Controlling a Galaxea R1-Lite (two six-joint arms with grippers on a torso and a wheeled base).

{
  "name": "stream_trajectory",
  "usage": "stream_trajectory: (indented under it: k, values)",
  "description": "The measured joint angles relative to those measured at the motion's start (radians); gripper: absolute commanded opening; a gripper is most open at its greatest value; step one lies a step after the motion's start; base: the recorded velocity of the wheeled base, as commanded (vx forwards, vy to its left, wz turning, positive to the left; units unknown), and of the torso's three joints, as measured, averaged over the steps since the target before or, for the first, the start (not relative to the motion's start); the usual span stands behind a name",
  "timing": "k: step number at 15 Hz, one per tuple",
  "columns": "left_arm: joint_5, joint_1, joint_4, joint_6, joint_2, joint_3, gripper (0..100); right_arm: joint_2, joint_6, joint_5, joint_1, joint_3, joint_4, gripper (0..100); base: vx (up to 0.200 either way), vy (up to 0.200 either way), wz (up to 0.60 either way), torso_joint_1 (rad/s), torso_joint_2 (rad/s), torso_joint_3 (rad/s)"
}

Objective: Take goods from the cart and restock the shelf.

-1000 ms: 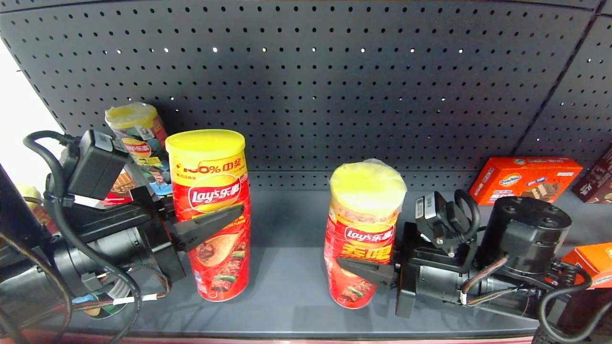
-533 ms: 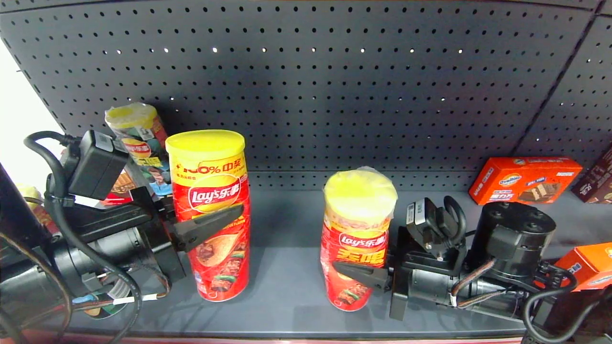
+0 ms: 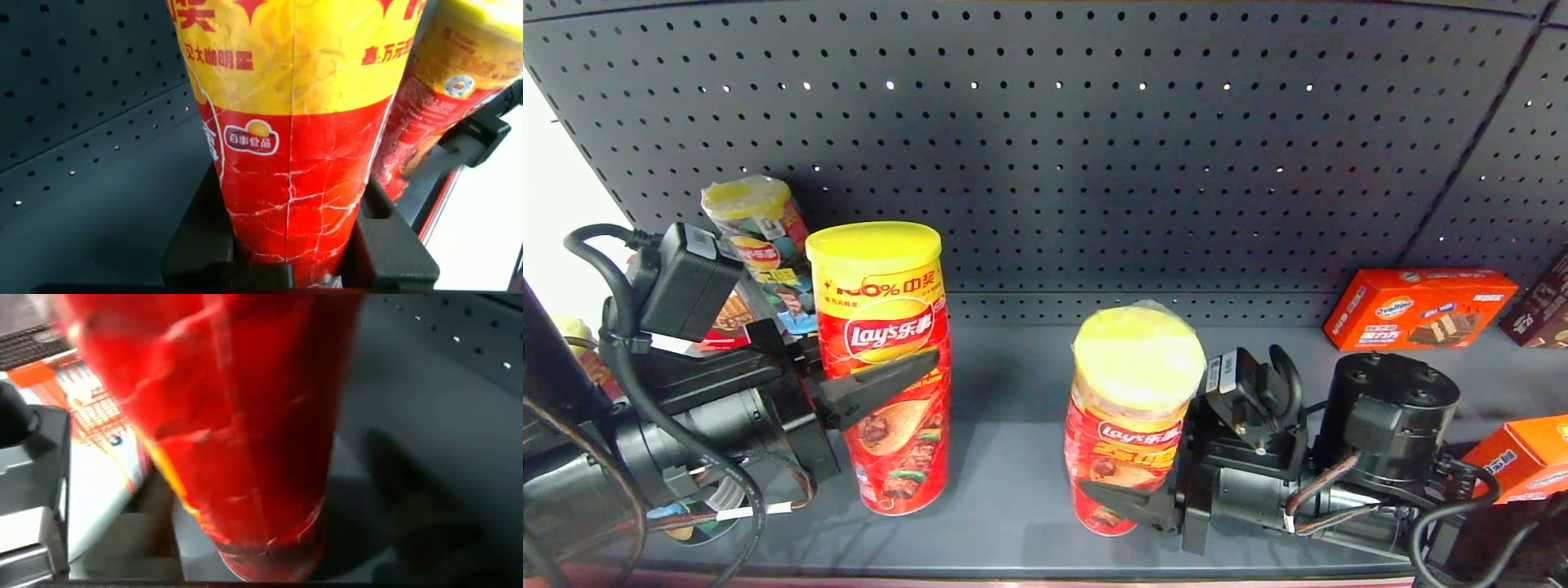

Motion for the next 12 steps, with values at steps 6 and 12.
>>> stream_trajectory:
  k: [6,12]
  values:
    - [0.000,0.000,-0.001,0.000,0.000,0.000,0,-0.096,0.006,-0.014,-0.041,0.074,-0.020,100,0.000,0.000,0.00,0.000,0.00,0.000]
    - [0.000,0.000,-0.001,-0.002,-0.002,0.002,0,-0.429,0.009,-0.013,-0.262,0.233,-0.009,100,0.000,0.000,0.00,0.000,0.00,0.000]
